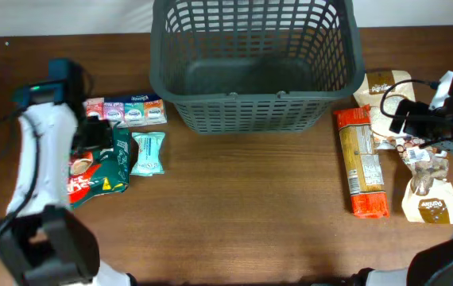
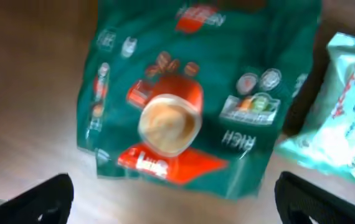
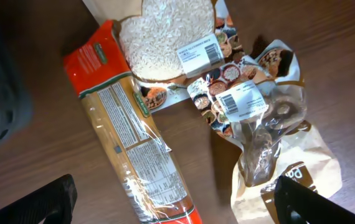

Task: Pack container
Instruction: 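Reach the left gripper to the green coffee pouch and grasp it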

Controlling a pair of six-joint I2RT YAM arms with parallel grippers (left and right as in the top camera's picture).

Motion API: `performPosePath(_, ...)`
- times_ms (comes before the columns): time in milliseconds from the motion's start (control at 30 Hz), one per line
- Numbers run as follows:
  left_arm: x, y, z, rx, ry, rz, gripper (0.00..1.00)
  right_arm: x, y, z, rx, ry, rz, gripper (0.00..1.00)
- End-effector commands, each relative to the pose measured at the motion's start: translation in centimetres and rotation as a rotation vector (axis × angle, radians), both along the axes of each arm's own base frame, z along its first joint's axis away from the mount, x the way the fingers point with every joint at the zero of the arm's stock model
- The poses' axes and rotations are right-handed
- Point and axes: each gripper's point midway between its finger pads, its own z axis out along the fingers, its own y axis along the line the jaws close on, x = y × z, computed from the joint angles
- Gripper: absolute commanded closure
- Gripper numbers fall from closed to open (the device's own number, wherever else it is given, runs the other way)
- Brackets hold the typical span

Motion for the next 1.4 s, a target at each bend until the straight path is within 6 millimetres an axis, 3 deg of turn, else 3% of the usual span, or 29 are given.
performPosePath(0,1.0,-0.9,-1.6,0.059,0.063,-0.112,0.01,0.4,-0.1,0.1,0.008,-0.006,0.007,0.01)
performPosePath(300,1.6,-2.0,-6.3,0.045,0.18,-0.157,0.0,0.5,-0.1,-0.1,0.01,-0.002,0.007,0.01)
performPosePath(467,0.5,-2.2,-8.5,0.034,0.267,-0.111,0.0,0.5,-0.1,-0.1,0.009,-0.002,0.007,0.01)
performPosePath(733,-2.0,-2.4,-10.2,0.026,0.366,-0.077,0.0,0.5,-0.1,-0.1,0.01,-0.002,0.007,0.01)
performPosePath(967,-2.7,-1.9,-12.3,0.057,0.365,-0.091,0.02,0.5,-0.1,-0.1,0.01,-0.002,0.007,0.01)
performPosePath(1033,-2.7,-1.7,-12.7,0.071,0.361,-0.092,0.07,0.5,-0.1,-0.1,0.01,-0.002,0.007,0.01)
performPosePath(1100,-2.8,-1.6,-12.9,0.073,0.361,-0.092,0.23,0.5,-0.1,-0.1,0.01,-0.002,0.007,0.01)
performPosePath(1133,-2.9,-1.6,-13.0,0.073,0.361,-0.092,0.34,0.5,-0.1,-0.1,0.01,-0.002,0.007,0.01)
performPosePath(1167,-3.0,-1.6,-13.1,0.073,0.361,-0.092,0.57,0.5,-0.1,-0.1,0.01,-0.002,0.007,0.01)
performPosePath(1200,-2.9,-1.6,-13.2,0.073,0.357,-0.091,0.74,0.5,-0.1,-0.1,0.01,-0.002,0.007,0.01)
performPosePath(1233,-2.9,-1.6,-13.3,0.074,0.355,-0.091,0.83,0.5,-0.1,-0.1,0.01,-0.002,0.007,0.01)
performPosePath(1367,-2.8,-1.6,-13.3,0.074,0.352,-0.091,0.93,0.5,-0.1,-0.1,0.01,-0.002,0.007,0.01)
